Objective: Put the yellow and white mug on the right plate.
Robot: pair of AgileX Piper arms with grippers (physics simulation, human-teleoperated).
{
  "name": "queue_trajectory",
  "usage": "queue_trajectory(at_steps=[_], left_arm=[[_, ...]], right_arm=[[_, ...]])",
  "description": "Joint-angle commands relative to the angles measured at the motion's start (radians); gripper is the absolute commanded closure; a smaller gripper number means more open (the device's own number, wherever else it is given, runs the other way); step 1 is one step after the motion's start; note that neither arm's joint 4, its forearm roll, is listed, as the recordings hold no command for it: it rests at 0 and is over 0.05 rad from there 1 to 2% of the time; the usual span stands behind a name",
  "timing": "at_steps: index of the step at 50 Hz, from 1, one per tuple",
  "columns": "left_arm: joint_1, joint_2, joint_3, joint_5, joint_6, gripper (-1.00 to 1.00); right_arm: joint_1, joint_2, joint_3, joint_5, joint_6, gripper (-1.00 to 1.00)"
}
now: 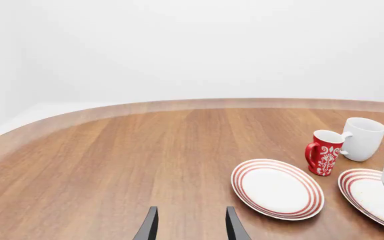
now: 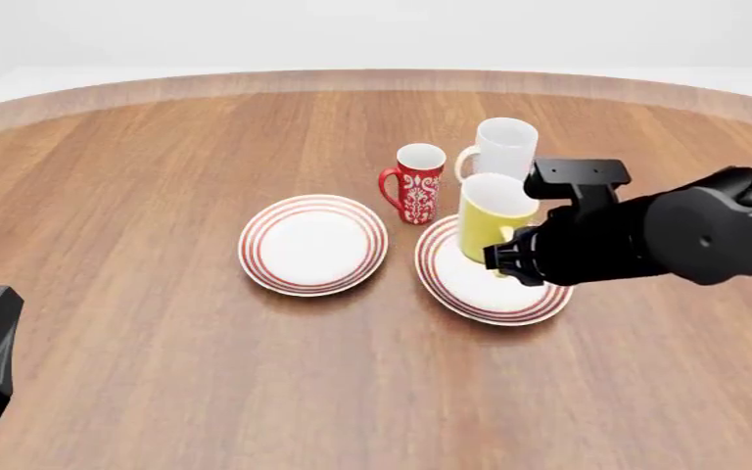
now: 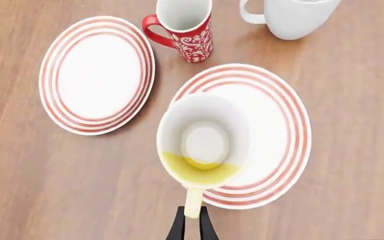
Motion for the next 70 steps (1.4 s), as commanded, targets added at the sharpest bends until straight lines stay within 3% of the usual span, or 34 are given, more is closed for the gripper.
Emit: queue_trajectory(at_steps=[1, 44, 70], left_arm=[[0.0, 0.0, 0.0, 0.0, 0.0, -1.0], [0.0, 0.0, 0.0, 0.0, 0.0, -1.0], [0.0, 0.0, 0.0, 0.0, 0.0, -1.0]], right_arm=[[-0.032, -0.002, 0.016, -0.028, -0.021, 1.0], [-0.088, 0.053, 0.044, -0.123, -0.068, 1.0], [-0.07, 0.135, 0.05, -0.195, -0.051, 1.0]])
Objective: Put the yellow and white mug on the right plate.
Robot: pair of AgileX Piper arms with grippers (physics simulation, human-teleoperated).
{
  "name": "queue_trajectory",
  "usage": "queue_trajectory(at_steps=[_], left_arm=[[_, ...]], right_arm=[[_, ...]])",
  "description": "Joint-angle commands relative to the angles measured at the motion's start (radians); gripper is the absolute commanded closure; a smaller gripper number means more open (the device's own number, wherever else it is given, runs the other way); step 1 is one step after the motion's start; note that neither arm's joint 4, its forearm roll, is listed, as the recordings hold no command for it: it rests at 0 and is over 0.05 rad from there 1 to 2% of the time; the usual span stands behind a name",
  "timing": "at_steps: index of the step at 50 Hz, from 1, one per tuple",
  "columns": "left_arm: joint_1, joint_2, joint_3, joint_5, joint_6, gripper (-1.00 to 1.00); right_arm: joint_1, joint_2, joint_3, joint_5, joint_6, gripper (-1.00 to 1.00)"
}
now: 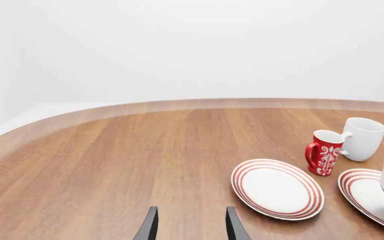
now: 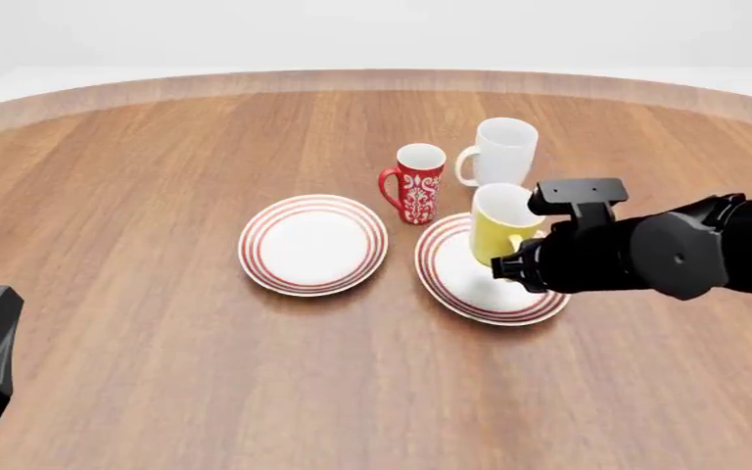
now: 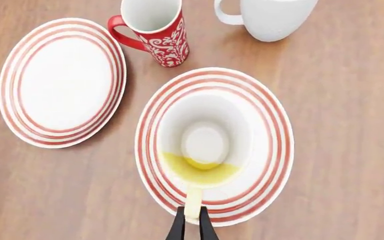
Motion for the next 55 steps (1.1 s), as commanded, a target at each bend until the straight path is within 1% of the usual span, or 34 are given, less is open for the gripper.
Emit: queue_trajectory(at_steps=[1, 12, 26, 34, 36, 37, 55], left_arm=[[0.0, 0.0, 0.0, 0.0, 0.0, -1.0], [0.0, 0.0, 0.0, 0.0, 0.0, -1.0], [0.0, 0.0, 0.0, 0.0, 0.0, -1.0], [0.0, 0.0, 0.0, 0.0, 0.0, -1.0], [0.0, 0.0, 0.0, 0.0, 0.0, -1.0], [0.0, 0.0, 0.0, 0.0, 0.0, -1.0], [0.0, 0.0, 0.0, 0.0, 0.0, -1.0]], right_arm=[[0.007, 0.031, -0.003, -0.03, 0.01, 1.0], [0.0, 0.049, -0.014, -0.035, 0.002, 1.0], [0.004, 0.09, -0.019, -0.063, 0.009, 1.0], [0.004, 0.092, -0.012, -0.069, 0.009, 1.0], [-0.007, 0.084, -0.007, -0.068, 0.01, 1.0], [-0.013, 0.078, -0.004, -0.064, 0.006, -1.0], [-0.016, 0.022, 0.016, -0.032, 0.004, -1.0]])
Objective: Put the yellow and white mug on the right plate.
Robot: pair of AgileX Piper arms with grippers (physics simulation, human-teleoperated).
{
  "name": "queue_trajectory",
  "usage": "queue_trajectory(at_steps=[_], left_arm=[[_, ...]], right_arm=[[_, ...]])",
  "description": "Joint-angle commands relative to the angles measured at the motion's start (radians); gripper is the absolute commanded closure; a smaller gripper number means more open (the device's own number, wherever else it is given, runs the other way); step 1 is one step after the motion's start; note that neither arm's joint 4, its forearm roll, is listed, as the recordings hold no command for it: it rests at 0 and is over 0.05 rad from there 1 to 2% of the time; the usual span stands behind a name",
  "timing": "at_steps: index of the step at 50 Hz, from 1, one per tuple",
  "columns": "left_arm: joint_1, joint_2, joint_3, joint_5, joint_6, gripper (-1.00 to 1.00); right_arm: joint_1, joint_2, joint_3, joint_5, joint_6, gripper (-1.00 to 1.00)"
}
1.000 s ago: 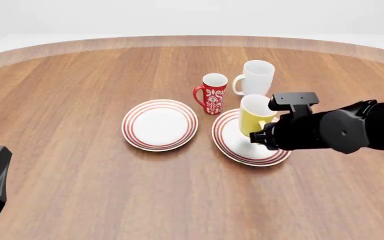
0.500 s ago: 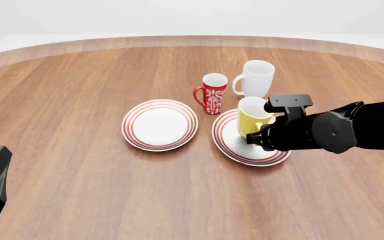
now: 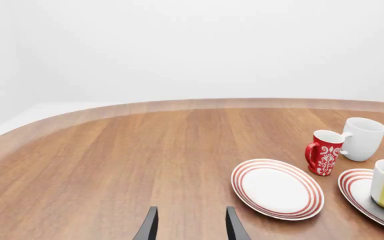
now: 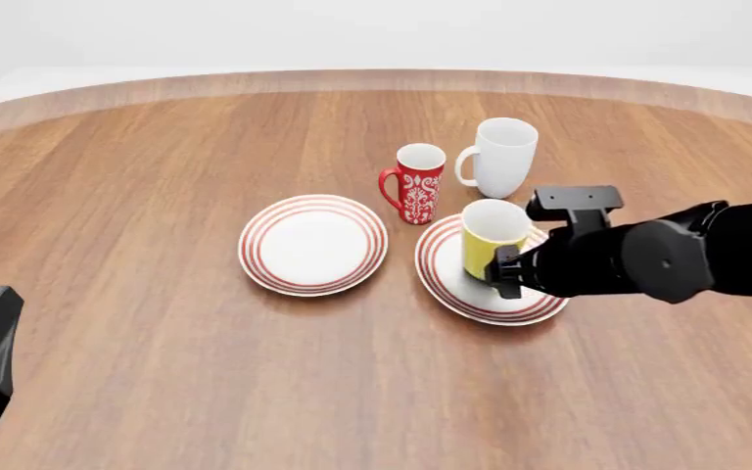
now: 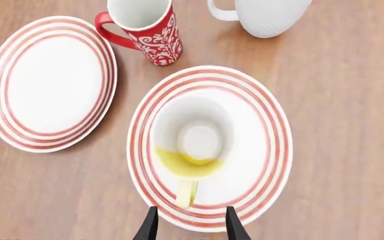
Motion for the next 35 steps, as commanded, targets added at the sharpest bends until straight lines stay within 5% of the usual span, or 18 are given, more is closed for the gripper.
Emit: queue_trajectory(at_steps=[1, 35], left_arm=[[0.0, 0.0, 0.0, 0.0, 0.0, -1.0], [0.0, 0.0, 0.0, 0.0, 0.0, -1.0]], right_arm=[[0.001, -0.026, 0.01, 0.011, 0.001, -1.0], [0.067, -0.119, 0.019, 0.059, 0.048, -1.0]])
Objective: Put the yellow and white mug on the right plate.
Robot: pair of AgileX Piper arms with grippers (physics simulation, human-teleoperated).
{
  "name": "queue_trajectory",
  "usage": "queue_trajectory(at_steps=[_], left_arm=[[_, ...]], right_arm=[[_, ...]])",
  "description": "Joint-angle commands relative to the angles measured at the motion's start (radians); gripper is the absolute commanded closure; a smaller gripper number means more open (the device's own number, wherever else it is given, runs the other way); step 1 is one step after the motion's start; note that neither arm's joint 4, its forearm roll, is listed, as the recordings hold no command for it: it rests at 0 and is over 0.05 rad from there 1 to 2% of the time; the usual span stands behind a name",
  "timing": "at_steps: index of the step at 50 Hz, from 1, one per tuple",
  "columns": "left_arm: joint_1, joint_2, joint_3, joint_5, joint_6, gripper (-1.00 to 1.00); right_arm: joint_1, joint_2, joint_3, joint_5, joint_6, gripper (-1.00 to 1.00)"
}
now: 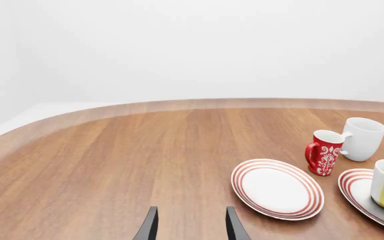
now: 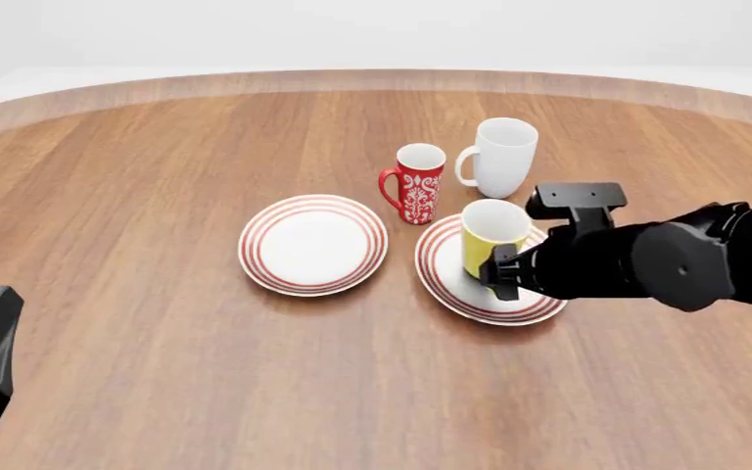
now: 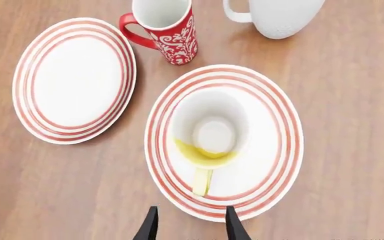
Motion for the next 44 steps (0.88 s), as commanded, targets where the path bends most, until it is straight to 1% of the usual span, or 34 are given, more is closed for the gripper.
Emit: queue_trajectory(at_steps=[1, 3, 5, 9, 17, 21, 24, 26, 32, 37, 39, 44], left_arm=[[0.0, 0.0, 0.0, 0.0, 0.0, -1.0], [0.0, 0.0, 0.0, 0.0, 0.0, -1.0], [0.0, 0.0, 0.0, 0.0, 0.0, -1.0], [0.0, 0.0, 0.0, 0.0, 0.0, -1.0], [0.0, 0.0, 0.0, 0.0, 0.0, -1.0], [0.0, 0.0, 0.0, 0.0, 0.0, -1.0], [0.0, 0.0, 0.0, 0.0, 0.0, -1.0], [0.0, 0.0, 0.0, 0.0, 0.0, -1.0], [0.0, 0.0, 0.0, 0.0, 0.0, -1.0], [0.0, 0.0, 0.0, 0.0, 0.0, -1.0], [0.0, 0.0, 0.0, 0.0, 0.0, -1.0], [0.0, 0.0, 0.0, 0.0, 0.0, -1.0]], right_arm=[[0.023, -0.052, 0.002, 0.034, 0.013, -1.0], [0.025, -0.06, 0.015, 0.026, 0.014, -1.0], [0.026, -0.08, 0.016, 0.044, 0.015, -1.0], [0.028, -0.114, 0.039, 0.047, 0.018, -1.0], [0.036, -0.193, 0.045, 0.102, 0.02, -1.0], [0.048, -0.218, 0.047, 0.115, 0.026, -1.0], [0.051, -0.236, 0.048, 0.124, 0.025, -1.0], [0.03, -0.287, 0.037, 0.148, -0.003, -1.0], [0.061, -0.314, 0.033, 0.171, 0.002, -1.0], [0.059, -0.349, 0.046, 0.171, -0.009, -1.0], [0.064, -0.363, 0.05, 0.174, -0.004, -1.0], [0.064, -0.417, 0.051, 0.206, -0.008, -1.0]])
